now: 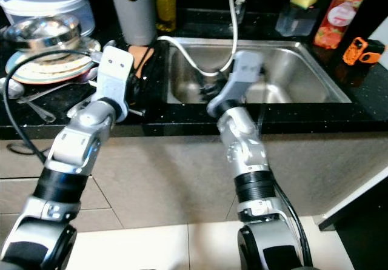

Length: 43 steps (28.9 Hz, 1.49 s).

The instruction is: Kitchen organization

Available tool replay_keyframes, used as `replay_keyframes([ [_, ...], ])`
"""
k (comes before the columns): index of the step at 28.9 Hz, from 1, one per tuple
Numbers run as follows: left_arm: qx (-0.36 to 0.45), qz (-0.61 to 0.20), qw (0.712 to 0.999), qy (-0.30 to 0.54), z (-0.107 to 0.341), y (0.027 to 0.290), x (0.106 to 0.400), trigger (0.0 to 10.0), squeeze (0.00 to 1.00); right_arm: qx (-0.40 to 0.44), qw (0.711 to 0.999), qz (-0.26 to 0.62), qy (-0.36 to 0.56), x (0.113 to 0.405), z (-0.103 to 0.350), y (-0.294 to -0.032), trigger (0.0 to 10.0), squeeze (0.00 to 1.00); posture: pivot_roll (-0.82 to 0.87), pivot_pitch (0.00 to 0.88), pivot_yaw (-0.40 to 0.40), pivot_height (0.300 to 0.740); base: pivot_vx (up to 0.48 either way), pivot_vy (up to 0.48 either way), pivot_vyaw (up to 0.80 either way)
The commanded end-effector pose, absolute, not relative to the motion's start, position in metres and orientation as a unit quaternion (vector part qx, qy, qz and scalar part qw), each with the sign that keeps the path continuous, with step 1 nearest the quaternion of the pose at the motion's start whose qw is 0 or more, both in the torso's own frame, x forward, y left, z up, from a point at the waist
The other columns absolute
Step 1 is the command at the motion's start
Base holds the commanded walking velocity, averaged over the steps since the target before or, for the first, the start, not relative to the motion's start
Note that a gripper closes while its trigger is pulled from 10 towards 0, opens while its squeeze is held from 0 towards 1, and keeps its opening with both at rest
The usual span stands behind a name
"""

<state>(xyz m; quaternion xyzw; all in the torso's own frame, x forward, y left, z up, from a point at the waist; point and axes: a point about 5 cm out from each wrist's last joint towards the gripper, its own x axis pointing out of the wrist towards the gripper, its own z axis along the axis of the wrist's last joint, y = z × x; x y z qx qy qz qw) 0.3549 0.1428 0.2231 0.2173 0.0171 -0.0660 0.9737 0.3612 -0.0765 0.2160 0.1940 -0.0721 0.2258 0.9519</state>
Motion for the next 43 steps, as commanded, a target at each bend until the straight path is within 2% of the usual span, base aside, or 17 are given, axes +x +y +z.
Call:
replay_keyframes([
  [1, 0.256, -0.069, 0.964, 0.001, 0.226, 0.144, 0.358, 10.0, 0.00, 0.217, 0.945, 0.237, -0.060, 0.359, 0.216, -0.076, 10.0, 0.00, 0.17, 0.000, -0.055, 0.740, 0.000, 0.000, 0.00],
  [4, 0.302, -0.097, 0.947, -0.042, 0.232, 0.133, 0.358, 10.0, 0.00, 0.288, 0.918, 0.271, -0.033, 0.353, 0.216, -0.067, 10.0, 0.00, 0.16, 0.000, -0.047, 0.740, 0.000, 0.000, 0.00],
  [8, 0.307, -0.122, 0.939, -0.094, 0.240, 0.120, 0.350, 10.0, 0.00, 0.341, 0.897, 0.280, -0.025, 0.349, 0.216, -0.066, 10.0, 0.00, 0.15, 0.000, -0.047, 0.740, 0.000, 0.000, 0.00],
  [10, 0.305, -0.124, 0.935, -0.133, 0.244, 0.114, 0.340, 10.0, 0.00, 0.391, 0.874, 0.287, -0.021, 0.343, 0.214, -0.066, 10.0, 0.00, 0.16, 0.000, -0.050, 0.740, 0.000, 0.000, 0.00],
  [12, 0.305, -0.124, 0.935, -0.133, 0.244, 0.114, 0.340, 10.0, 0.00, 0.391, 0.874, 0.287, -0.021, 0.343, 0.214, -0.066, 10.0, 0.00, 0.16, 0.000, -0.050, 0.740, 0.000, 0.000, 0.00],
  [15, 0.319, -0.135, 0.923, -0.166, 0.238, 0.111, 0.331, 10.0, 0.00, 0.447, 0.841, 0.304, -0.030, 0.338, 0.220, -0.070, 10.0, 0.00, 0.17, 0.000, -0.059, 0.740, 0.000, 0.000, 0.00],
  [21, 0.348, -0.173, 0.902, -0.190, 0.229, 0.102, 0.320, 10.0, 0.00, 0.471, 0.817, 0.333, -0.028, 0.339, 0.231, -0.075, 10.0, 0.00, 0.18, 0.000, -0.067, 0.740, 0.000, 0.000, 0.00],
  [28, 0.351, -0.197, 0.896, -0.187, 0.224, 0.098, 0.316, 10.0, 0.00, 0.473, 0.805, 0.356, -0.026, 0.333, 0.235, -0.072, 10.0, 0.00, 0.18, 0.000, -0.066, 0.740, 0.000, 0.000, 0.00],
  [36, 0.339, -0.245, 0.889, -0.186, 0.218, 0.085, 0.307, 10.0, 0.00, 0.454, 0.810, 0.371, -0.025, 0.327, 0.236, -0.066, 10.0, 0.00, 0.17, 0.000, -0.061, 0.740, 0.000, 0.000, 0.00],
  [43, 0.343, -0.252, 0.886, -0.183, 0.216, 0.085, 0.306, 10.0, 0.00, 0.451, 0.811, 0.371, -0.023, 0.327, 0.236, -0.068, 10.0, 0.00, 0.17, 0.000, -0.061, 0.740, 0.000, 0.000, 0.00],
])
